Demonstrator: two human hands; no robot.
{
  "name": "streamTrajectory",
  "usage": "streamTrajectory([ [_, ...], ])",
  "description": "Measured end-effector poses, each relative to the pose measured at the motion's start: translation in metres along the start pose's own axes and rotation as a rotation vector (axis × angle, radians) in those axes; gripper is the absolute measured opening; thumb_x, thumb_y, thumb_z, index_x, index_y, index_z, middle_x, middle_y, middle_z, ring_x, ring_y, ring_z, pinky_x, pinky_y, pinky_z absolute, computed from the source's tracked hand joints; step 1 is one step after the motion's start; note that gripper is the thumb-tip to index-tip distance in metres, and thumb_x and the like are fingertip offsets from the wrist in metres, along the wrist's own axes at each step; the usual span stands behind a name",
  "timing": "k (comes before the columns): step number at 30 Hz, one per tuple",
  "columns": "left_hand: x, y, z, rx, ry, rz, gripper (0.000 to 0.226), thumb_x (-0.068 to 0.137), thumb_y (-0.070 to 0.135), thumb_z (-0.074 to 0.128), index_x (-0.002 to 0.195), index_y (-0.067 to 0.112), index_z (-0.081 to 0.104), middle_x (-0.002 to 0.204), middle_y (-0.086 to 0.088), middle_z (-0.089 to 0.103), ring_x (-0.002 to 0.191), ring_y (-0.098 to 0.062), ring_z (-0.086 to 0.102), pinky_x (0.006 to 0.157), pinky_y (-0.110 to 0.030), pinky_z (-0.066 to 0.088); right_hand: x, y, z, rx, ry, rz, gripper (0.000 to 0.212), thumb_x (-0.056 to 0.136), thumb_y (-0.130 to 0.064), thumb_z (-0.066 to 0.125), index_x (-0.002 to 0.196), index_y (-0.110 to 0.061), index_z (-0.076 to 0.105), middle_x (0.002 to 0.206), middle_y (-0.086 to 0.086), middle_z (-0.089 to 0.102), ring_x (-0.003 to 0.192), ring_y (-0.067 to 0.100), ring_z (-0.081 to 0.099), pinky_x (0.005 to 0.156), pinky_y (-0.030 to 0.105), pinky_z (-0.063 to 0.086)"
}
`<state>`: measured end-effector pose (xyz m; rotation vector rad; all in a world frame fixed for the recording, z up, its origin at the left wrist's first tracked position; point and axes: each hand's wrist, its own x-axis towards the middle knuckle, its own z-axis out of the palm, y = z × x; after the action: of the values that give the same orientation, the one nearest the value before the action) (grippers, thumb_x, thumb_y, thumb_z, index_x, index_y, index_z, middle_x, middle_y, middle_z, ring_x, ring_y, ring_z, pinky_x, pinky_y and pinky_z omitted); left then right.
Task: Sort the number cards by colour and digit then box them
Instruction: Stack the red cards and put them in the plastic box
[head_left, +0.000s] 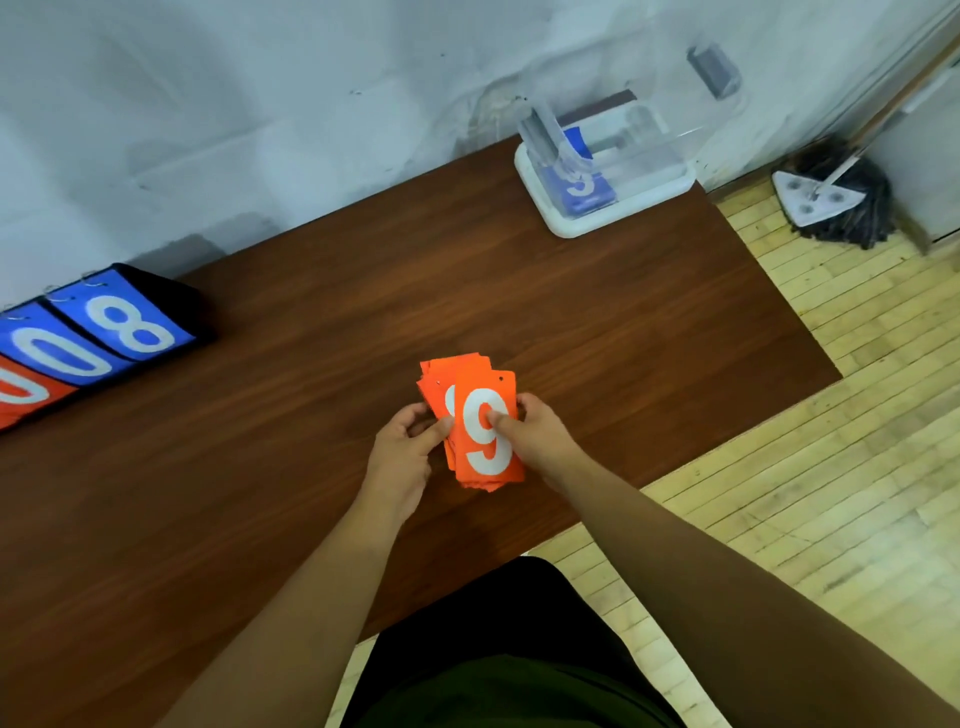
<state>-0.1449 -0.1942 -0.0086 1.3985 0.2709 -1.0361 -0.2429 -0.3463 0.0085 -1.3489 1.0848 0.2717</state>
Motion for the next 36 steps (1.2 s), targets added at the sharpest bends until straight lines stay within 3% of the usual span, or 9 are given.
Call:
streamTrajectory([
  [7, -0.002, 0.011, -0.042, 0.029, -0.042, -0.018, 0.08, 0.059, 0.035, 0.092, 0.127, 0.017, 0.052, 0.125, -0.01, 0.065, 0.106, -0.022, 0.069, 0.075, -0.035, 0.059, -0.007, -0.004, 0.011, 0.018, -0.277, 0.049, 0.038, 0.085, -0.025, 0.074, 0.119, -0.014, 0.06, 0.109, 0.003, 0.072, 0.094, 0.02, 0.072, 0.08, 0.038, 0.059],
  [9, 0.002, 0.019, -0.057, 0.248, -0.016, 0.013, 0.09, 0.05, 0.047, 0.093, 0.128, 0.031, 0.05, 0.125, -0.004, 0.06, 0.108, -0.018, 0.065, 0.079, -0.035, 0.058, -0.01, -0.011, 0.012, -0.04, -0.438, 0.095, 0.027, 0.084, -0.023, 0.075, 0.108, -0.021, 0.064, 0.095, -0.004, 0.075, 0.083, 0.014, 0.074, 0.064, 0.028, 0.059],
  [12, 0.008, 0.028, -0.075, 0.667, -0.175, 0.067, 0.073, 0.05, 0.055, 0.085, 0.117, 0.05, 0.056, 0.129, 0.003, 0.059, 0.119, -0.014, 0.057, 0.098, -0.039, 0.051, -0.011, -0.022, 0.022, -0.222, -0.534, 0.095, 0.039, 0.081, -0.026, 0.078, 0.117, -0.017, 0.063, 0.095, -0.004, 0.074, 0.08, 0.012, 0.073, 0.059, 0.022, 0.056],
  [16, 0.007, 0.035, -0.085, 0.616, -0.184, 0.168, 0.061, 0.057, 0.042, 0.086, 0.112, 0.048, 0.06, 0.122, 0.006, 0.062, 0.114, -0.016, 0.061, 0.087, -0.033, 0.056, -0.007, -0.031, 0.032, -0.246, -0.35, 0.012, 0.051, 0.076, -0.031, 0.082, 0.121, -0.016, 0.062, 0.103, -0.001, 0.07, 0.081, 0.011, 0.071, 0.06, 0.022, 0.057],
  [20, 0.008, 0.037, -0.096, 0.331, 0.001, 0.202, 0.062, 0.075, 0.025, 0.084, 0.125, 0.043, 0.051, 0.13, 0.002, 0.058, 0.111, -0.014, 0.063, 0.08, -0.028, 0.057, -0.006, -0.036, 0.035, -0.192, -0.129, -0.099, 0.058, 0.084, -0.031, 0.074, 0.135, -0.014, 0.051, 0.127, 0.002, 0.059, 0.109, 0.02, 0.063, 0.086, 0.035, 0.057],
  [25, 0.014, 0.038, -0.1, 0.724, 0.02, 0.323, 0.04, 0.09, 0.028, 0.069, 0.116, 0.053, 0.052, 0.12, 0.02, 0.06, 0.112, -0.005, 0.059, 0.095, -0.036, 0.053, -0.005, -0.034, 0.053, -0.54, 0.112, -0.437, 0.036, 0.093, -0.028, 0.062, 0.128, -0.025, 0.053, 0.121, -0.006, 0.06, 0.108, 0.01, 0.059, 0.09, 0.03, 0.054],
  [29, 0.015, 0.032, -0.099, 0.658, -0.066, 0.375, 0.055, 0.093, 0.013, 0.063, 0.124, 0.054, 0.043, 0.123, 0.018, 0.06, 0.119, 0.0, 0.055, 0.105, -0.028, 0.042, 0.0, -0.009, 0.071, -0.687, 0.216, -0.621, 0.025, 0.095, -0.016, 0.056, 0.12, -0.019, 0.056, 0.114, -0.002, 0.061, 0.102, 0.013, 0.059, 0.087, 0.03, 0.054],
  [33, 0.015, 0.02, -0.093, 0.729, -0.03, 0.425, 0.016, 0.092, 0.048, 0.055, 0.108, 0.049, 0.057, 0.129, 0.024, 0.049, 0.122, 0.01, 0.043, 0.094, -0.017, 0.035, 0.008, 0.017, 0.084, -0.798, 0.195, -0.718, 0.041, 0.097, -0.012, 0.047, 0.137, -0.022, 0.043, 0.121, 0.002, 0.053, 0.109, 0.018, 0.05, 0.094, 0.034, 0.049],
  [36, 0.017, 0.01, -0.094, 0.737, 0.009, 0.441, 0.014, 0.1, 0.033, 0.051, 0.1, 0.042, 0.062, 0.128, 0.02, 0.051, 0.121, 0.014, 0.041, 0.101, -0.02, 0.033, 0.009, 0.029, 0.084, -0.864, 0.262, -0.729, 0.034, 0.097, -0.017, 0.049, 0.131, -0.019, 0.051, 0.126, 0.006, 0.048, 0.114, 0.021, 0.049, 0.094, 0.036, 0.051],
])
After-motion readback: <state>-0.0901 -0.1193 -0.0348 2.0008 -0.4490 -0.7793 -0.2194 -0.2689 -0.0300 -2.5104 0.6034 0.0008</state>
